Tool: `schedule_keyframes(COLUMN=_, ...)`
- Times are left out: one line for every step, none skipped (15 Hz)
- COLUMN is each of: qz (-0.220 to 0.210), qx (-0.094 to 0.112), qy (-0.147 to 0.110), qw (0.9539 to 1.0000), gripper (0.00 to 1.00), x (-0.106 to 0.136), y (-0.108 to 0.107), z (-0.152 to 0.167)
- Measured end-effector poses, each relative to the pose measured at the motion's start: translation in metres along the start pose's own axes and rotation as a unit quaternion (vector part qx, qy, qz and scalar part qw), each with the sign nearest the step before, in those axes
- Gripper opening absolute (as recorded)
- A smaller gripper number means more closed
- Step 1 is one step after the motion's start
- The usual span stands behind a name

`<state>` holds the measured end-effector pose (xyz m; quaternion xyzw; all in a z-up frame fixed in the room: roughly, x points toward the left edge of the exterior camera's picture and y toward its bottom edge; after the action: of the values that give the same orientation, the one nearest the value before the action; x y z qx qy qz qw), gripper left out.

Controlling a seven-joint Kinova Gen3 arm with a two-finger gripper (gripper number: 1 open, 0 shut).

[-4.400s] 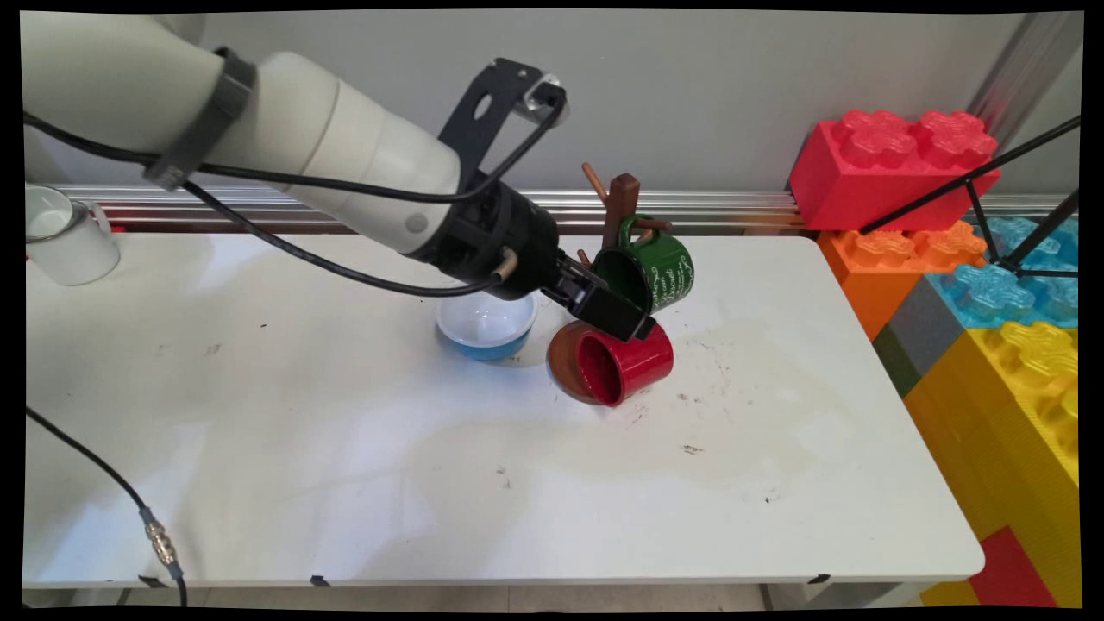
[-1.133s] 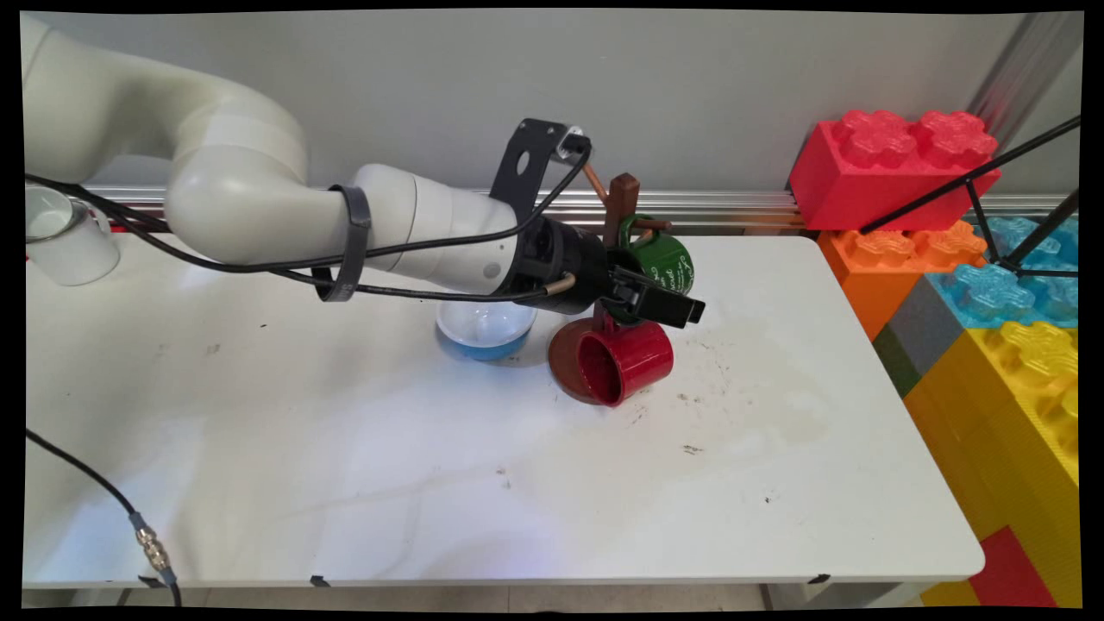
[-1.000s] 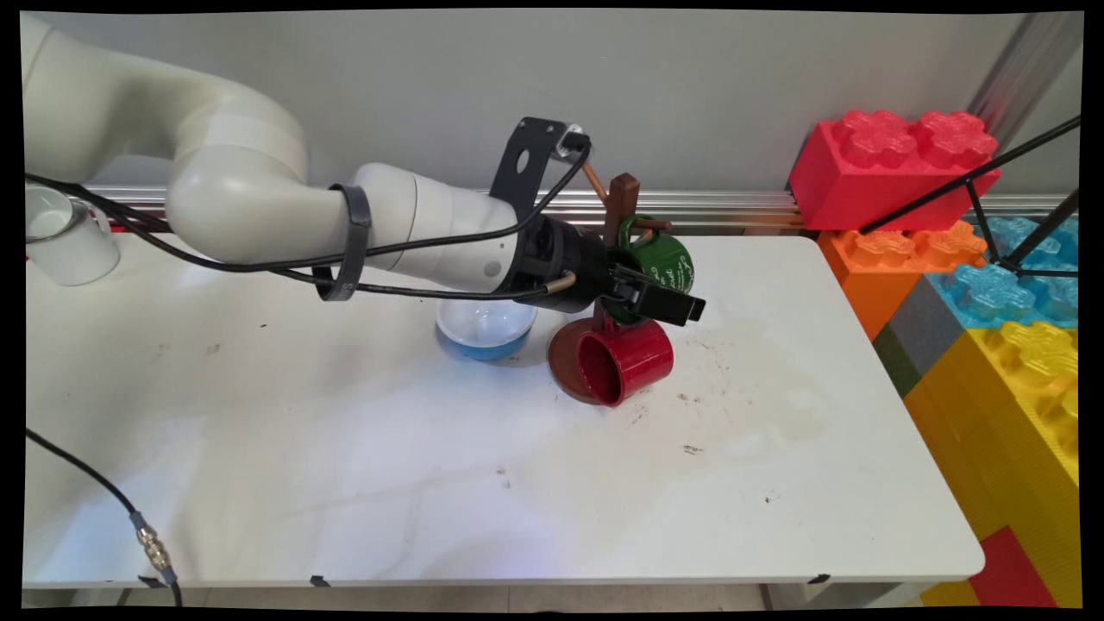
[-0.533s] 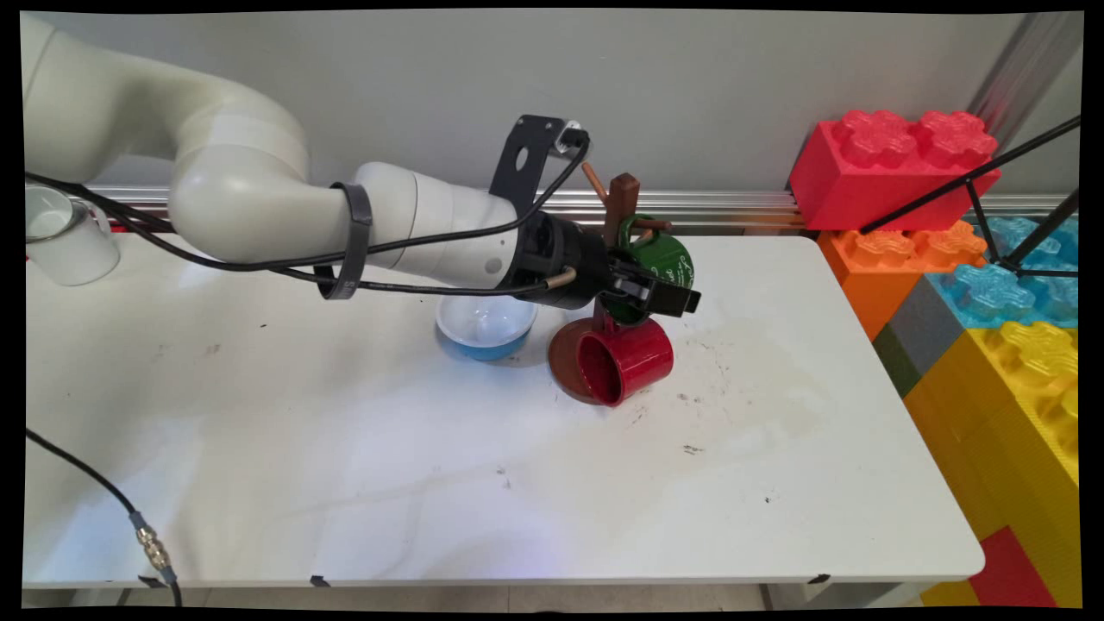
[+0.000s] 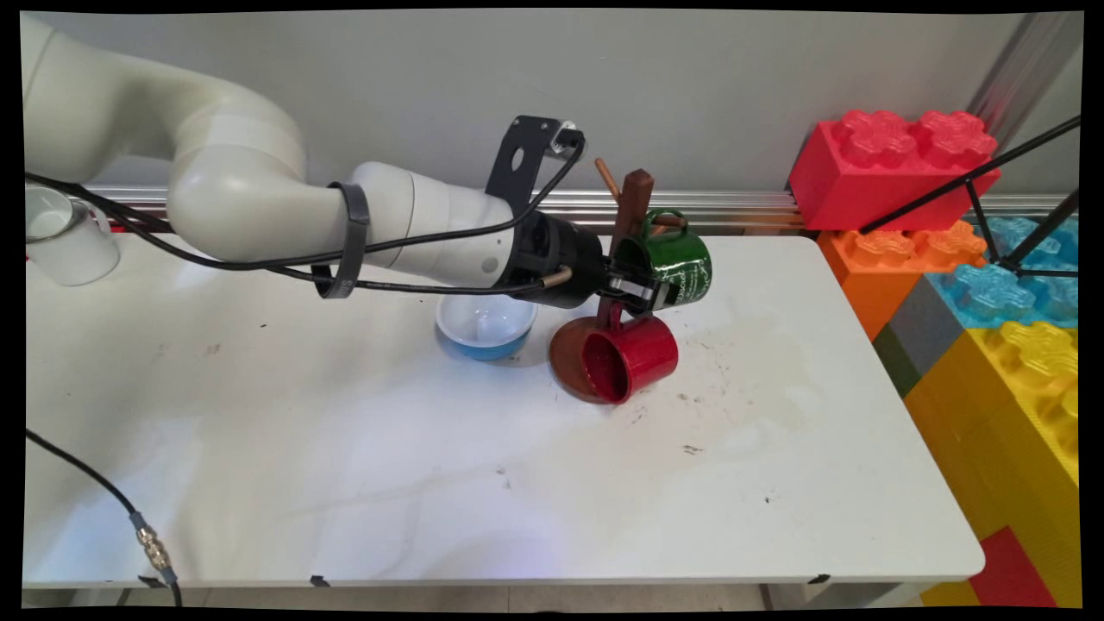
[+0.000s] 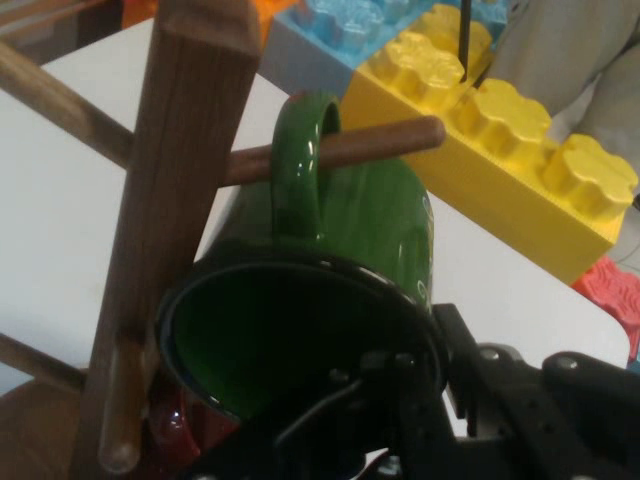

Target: Place the picked object on the table

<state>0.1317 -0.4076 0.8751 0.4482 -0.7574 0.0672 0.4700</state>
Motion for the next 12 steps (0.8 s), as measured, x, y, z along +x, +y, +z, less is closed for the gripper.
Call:
schedule_keyframes(qz=-0.001, qx=0.000, qy=0.000, qw=1.0000, gripper=0.00, x=-0.0007, y=-0.0002, z=-0.0010)
schedule_keyframes(qz=-0.001, qx=0.000, qy=-0.001, qw=1.0000, gripper=0.00, x=-0.0014, y=0.0000, z=-0.0018)
schedule_keyframes(qz=-0.002, qx=0.000, qy=-0.002, qw=1.0000, gripper=0.00, x=-0.0019, y=0.0001, z=-0.0026)
schedule_keyframes(qz=-0.002, qx=-0.001, qy=-0.003, qw=1.0000, gripper=0.00, x=-0.0023, y=0.0005, z=-0.0034)
schedule_keyframes(qz=-0.003, qx=-0.001, qy=-0.003, qw=1.0000, gripper=0.00, x=-0.0025, y=0.0005, z=-0.0039)
schedule_keyframes(qz=-0.004, qx=-0.002, qy=-0.003, qw=1.0000, gripper=0.00, x=-0.0027, y=0.0010, z=-0.0047)
schedule_keyframes(qz=-0.004, qx=-0.002, qy=-0.003, qw=1.0000, gripper=0.00, x=-0.0028, y=0.0014, z=-0.0055)
schedule_keyframes(qz=-0.005, qx=-0.003, qy=-0.003, qw=1.0000, gripper=0.00, x=-0.0028, y=0.0019, z=-0.0063)
schedule_keyframes(qz=-0.006, qx=-0.004, qy=-0.003, qw=1.0000, gripper=0.00, x=-0.0028, y=0.0025, z=-0.0070)
schedule_keyframes(qz=-0.007, qx=-0.005, qy=-0.002, qw=1.0000, gripper=0.00, x=-0.0025, y=0.0031, z=-0.0078)
schedule_keyframes(qz=-0.008, qx=-0.006, qy=-0.002, qw=0.9999, gripper=0.00, x=-0.0019, y=0.0041, z=-0.0085)
schedule_keyframes(qz=-0.009, qx=-0.007, qy=-0.001, qw=0.9999, gripper=0.00, x=-0.0015, y=0.0050, z=-0.0093)
